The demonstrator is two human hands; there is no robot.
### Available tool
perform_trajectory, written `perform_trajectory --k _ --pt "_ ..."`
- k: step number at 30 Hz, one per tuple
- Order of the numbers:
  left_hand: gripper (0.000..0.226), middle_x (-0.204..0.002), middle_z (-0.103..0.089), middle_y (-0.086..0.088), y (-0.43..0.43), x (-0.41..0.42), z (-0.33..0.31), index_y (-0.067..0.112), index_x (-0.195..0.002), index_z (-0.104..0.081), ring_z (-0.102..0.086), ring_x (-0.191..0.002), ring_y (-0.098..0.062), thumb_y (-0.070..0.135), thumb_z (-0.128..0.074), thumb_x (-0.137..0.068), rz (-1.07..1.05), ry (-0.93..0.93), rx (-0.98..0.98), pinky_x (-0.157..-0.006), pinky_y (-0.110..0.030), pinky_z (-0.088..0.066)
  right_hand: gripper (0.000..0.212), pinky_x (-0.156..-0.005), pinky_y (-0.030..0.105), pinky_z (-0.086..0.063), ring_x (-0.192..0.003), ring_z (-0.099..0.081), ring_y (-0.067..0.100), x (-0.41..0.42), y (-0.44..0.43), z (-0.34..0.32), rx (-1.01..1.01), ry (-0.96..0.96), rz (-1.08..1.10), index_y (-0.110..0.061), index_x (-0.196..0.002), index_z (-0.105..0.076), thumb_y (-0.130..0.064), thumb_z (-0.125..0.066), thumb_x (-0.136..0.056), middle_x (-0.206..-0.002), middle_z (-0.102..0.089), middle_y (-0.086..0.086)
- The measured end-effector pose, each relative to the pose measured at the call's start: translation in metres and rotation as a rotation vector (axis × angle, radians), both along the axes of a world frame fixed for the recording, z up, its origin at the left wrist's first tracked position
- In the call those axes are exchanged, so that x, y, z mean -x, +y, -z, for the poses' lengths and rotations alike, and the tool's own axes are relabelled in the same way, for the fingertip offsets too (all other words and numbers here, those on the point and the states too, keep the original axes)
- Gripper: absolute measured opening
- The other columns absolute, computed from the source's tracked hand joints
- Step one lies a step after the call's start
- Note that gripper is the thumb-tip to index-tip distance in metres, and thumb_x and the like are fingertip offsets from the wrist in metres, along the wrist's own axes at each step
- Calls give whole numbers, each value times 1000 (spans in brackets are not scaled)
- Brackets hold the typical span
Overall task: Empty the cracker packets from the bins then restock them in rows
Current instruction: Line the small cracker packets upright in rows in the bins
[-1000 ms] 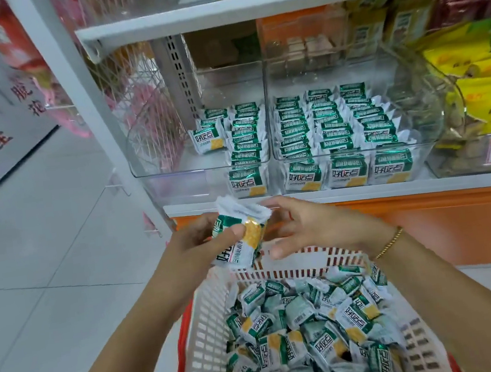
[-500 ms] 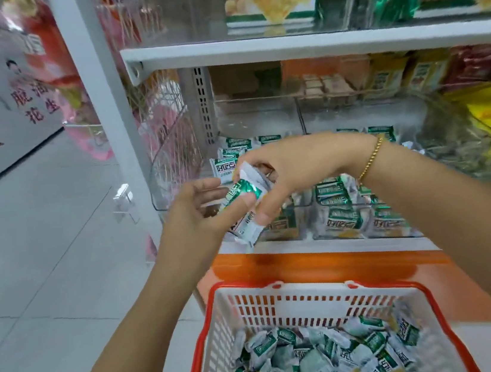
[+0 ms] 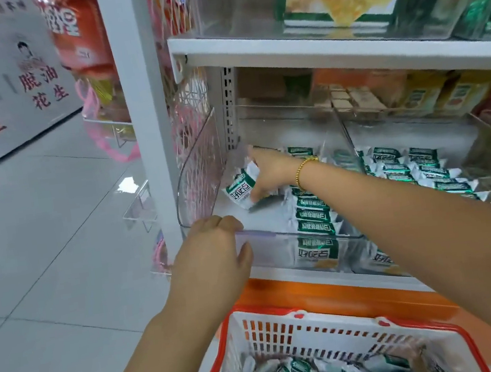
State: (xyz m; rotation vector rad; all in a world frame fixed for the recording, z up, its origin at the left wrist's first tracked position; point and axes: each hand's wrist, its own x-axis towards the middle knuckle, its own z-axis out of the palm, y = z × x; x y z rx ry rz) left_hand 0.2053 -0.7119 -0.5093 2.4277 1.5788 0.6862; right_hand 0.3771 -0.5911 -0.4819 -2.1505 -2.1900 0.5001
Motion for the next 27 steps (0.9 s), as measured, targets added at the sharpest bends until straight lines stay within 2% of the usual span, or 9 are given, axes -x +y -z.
perform_trajectory --k 4,8,10,12,16,19,23,27 --pt "40 -131 -52 10 1 4 4 30 -133 -48 -41 -123 -8 35 -50 -94 38 3 -18 -96 -17 -34 79 -103 41 -40 -125 -45 31 -2 2 1 41 -361 -16 -11 -133 -44 -41 -82 -71 -134 -52 9" --pt "41 -132 -48 11 1 7 5 31 -135 -44 -38 -124 -6 34 -49 -94 67 -5 -19 -96 -15 -31 83 -98 42 -39 -125 -40 31 0 -1 -3 -19 -522 -97 -13 -131 -46 -56 -78 -67 -132 -49 11" --pt "41 -132 -48 11 2 7 5 31 -135 -44 -37 -124 -6 33 -48 -94 73 -1 -22 -95 -14 -30 77 -96 42 -38 -124 -40 30 4 -4 -5 -80 -563 -153 -14 -129 -49 -60 -72 -72 -130 -50 10" --pt "42 -132 -49 11 3 6 6 31 -135 -44 -37 -124 -6 34 -48 -94 67 6 -25 -96 -15 -30 71 -97 42 -39 -125 -40 29 6 -6 -5 -100 -603 -184 -14 -128 -49 -55 -72 -75 -131 -49 10" --pt "41 -132 -49 10 3 5 6 30 -135 -44 -37 -124 -8 33 -47 -94 65 13 -24 -97 -16 -30 97 -102 43 -37 -133 -30 31 6 -5 -2 -109 -617 -355 -14 -141 -32 -46 -83 -65 -144 -34 12" --pt "41 -132 -49 10 3 4 5 30 -135 -44 -37 -124 -8 34 -47 -94 72 20 -34 -98 -16 -29 106 -109 44 -30 -138 -24 28 13 7 3 -70 -734 -547 -20 -148 -26 -48 -83 -63 -150 -30 7" --pt "42 -134 -49 12 4 4 6 32 -136 -44 -39 -124 -6 36 -48 -94 66 18 -34 -99 -17 -31 103 -110 51 -31 -139 -28 30 19 25 8 59 -781 -516 -23 -149 -29 -56 -79 -65 -148 -39 6" --pt "42 -133 -49 12 4 5 6 33 -136 -43 -40 -122 -6 36 -48 -94 72 25 -31 -99 -16 -32 100 -108 46 -34 -141 -23 28 5 26 5 97 -767 -450 -22 -149 -30 -63 -73 -68 -152 -32 5"
